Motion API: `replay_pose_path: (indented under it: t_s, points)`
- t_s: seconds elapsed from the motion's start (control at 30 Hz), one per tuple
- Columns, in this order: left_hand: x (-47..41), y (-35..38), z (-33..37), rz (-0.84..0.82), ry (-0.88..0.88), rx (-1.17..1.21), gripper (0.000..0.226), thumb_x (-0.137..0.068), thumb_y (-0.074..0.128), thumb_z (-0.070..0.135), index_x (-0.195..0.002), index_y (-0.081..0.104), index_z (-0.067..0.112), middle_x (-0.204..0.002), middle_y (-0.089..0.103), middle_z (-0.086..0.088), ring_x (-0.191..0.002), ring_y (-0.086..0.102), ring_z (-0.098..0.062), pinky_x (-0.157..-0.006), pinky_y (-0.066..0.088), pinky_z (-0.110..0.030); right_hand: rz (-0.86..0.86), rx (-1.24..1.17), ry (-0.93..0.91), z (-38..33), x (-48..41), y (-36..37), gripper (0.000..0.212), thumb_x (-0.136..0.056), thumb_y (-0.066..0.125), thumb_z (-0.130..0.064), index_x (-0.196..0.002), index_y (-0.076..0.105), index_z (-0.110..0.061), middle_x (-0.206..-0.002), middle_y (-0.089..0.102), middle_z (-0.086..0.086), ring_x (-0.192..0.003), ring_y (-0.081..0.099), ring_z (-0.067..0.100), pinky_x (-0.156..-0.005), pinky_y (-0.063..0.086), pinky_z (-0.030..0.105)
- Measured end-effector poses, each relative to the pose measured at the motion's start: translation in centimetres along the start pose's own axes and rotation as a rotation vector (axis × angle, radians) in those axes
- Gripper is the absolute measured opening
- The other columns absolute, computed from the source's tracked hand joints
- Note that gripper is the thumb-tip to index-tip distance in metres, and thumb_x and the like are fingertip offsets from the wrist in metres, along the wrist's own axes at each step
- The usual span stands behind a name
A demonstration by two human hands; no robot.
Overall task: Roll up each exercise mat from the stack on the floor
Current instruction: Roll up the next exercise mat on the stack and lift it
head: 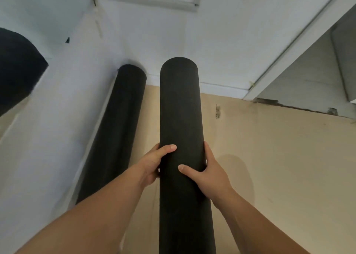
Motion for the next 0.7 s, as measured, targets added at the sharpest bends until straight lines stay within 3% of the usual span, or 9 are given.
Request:
replay_pose_path:
  t_s: [0.13,0.27,0.33,0.4,0.5,0.57,0.63,0.7]
  points:
    - [-9.0,-1.7,-2.4,0.0,-0.013,-0.016,0.089,-0.057,0.086,0.059,-0.135,0.057,0.027,-0.125,0.069,-0.002,-0.116,0.064,-0.029,-0.101,0.05,-0.051,0.056,0.086,-0.021,3.7,-7.4,2.3,0.115,-0.073,0.075,-0.076,-0.162,0.007,-0.05,-0.152,0.051,-0.016,-0.129,0.058,0.015,-0.107,0.05,0.036]
    - [-15.1,-5.1,-3.3,0.09,-0.008,0.037,0.087,-0.065,0.086,0.057,-0.138,0.052,0.024,-0.122,0.07,-0.008,-0.107,0.07,-0.03,-0.083,0.058,-0.043,0.039,0.085,-0.013,5.9,-13.1,6.4,0.11,-0.085,0.07,-0.069,-0.164,-0.003,-0.045,-0.158,0.047,-0.009,-0.134,0.056,0.021,-0.11,0.048,0.038]
    - [-15.9,-7.3,-3.9,0.174,-0.045,0.03,0.109,-0.053,0.09,0.063,-0.146,0.044,0.028,-0.128,0.066,-0.008,-0.108,0.068,-0.03,-0.088,0.057,-0.046,-0.003,0.1,0.012,6.4,-14.1,8.9,0.11,-0.088,0.069,-0.065,-0.162,-0.01,-0.045,-0.157,0.048,-0.004,-0.133,0.056,0.023,-0.111,0.048,0.04]
    - [-15.2,-9.2,-3.6,0.288,-0.014,-0.013,0.108,-0.066,0.085,0.059,-0.155,0.029,0.036,-0.141,0.054,-0.005,-0.111,0.058,-0.026,-0.09,0.051,-0.043,-0.018,0.193,0.029,6.3,-14.3,11.0,0.112,-0.089,0.065,-0.069,-0.16,-0.018,-0.045,-0.151,0.051,0.004,-0.127,0.059,0.026,-0.106,0.05,0.04]
    - [-14.1,-10.2,-2.0,0.354,0.15,-0.054,0.075,-0.094,0.067,0.035,-0.157,0.026,0.038,-0.135,0.05,0.001,-0.103,0.055,-0.017,-0.074,0.049,-0.033,-0.003,0.272,0.01,5.8,-14.6,12.1,0.119,-0.081,0.064,-0.079,-0.158,-0.022,-0.048,-0.149,0.051,0.005,-0.124,0.06,0.027,-0.098,0.052,0.036]
    - [-13.9,-10.2,-0.8,0.352,0.267,-0.159,0.059,-0.1,0.057,0.027,-0.154,0.034,0.038,-0.138,0.053,0.004,-0.107,0.058,-0.013,-0.081,0.052,-0.031,-0.036,0.189,-0.002,6.4,-14.9,12.1,0.133,-0.068,0.075,-0.081,-0.16,-0.015,-0.048,-0.154,0.048,-0.001,-0.133,0.055,0.024,-0.102,0.049,0.033]
    - [-13.4,-10.7,0.6,0.414,0.372,-0.368,0.057,-0.101,0.053,0.022,-0.152,0.037,0.04,-0.148,0.048,0.004,-0.117,0.054,-0.013,-0.09,0.049,-0.031,-0.073,0.018,0.049,8.0,-14.7,12.1,0.152,-0.048,0.086,-0.082,-0.162,-0.008,-0.047,-0.159,0.043,-0.005,-0.141,0.049,0.021,-0.113,0.047,0.04]
    - [-12.7,-10.9,2.2,0.492,0.466,-0.674,0.057,-0.101,0.052,0.017,-0.151,0.04,0.04,-0.146,0.044,0.001,-0.112,0.053,-0.012,-0.086,0.046,-0.027,-0.106,-0.104,0.141,9.7,-13.9,12.9,0.16,-0.04,0.09,-0.08,-0.163,-0.006,-0.045,-0.16,0.041,-0.004,-0.141,0.048,0.022,-0.115,0.046,0.046]
Point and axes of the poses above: each hand's wrist, its own x-axis away from the middle knuckle, its own y-axis out of the palm, z = x × y, the point moved 9 cm from there along -x, towards the middle knuckle
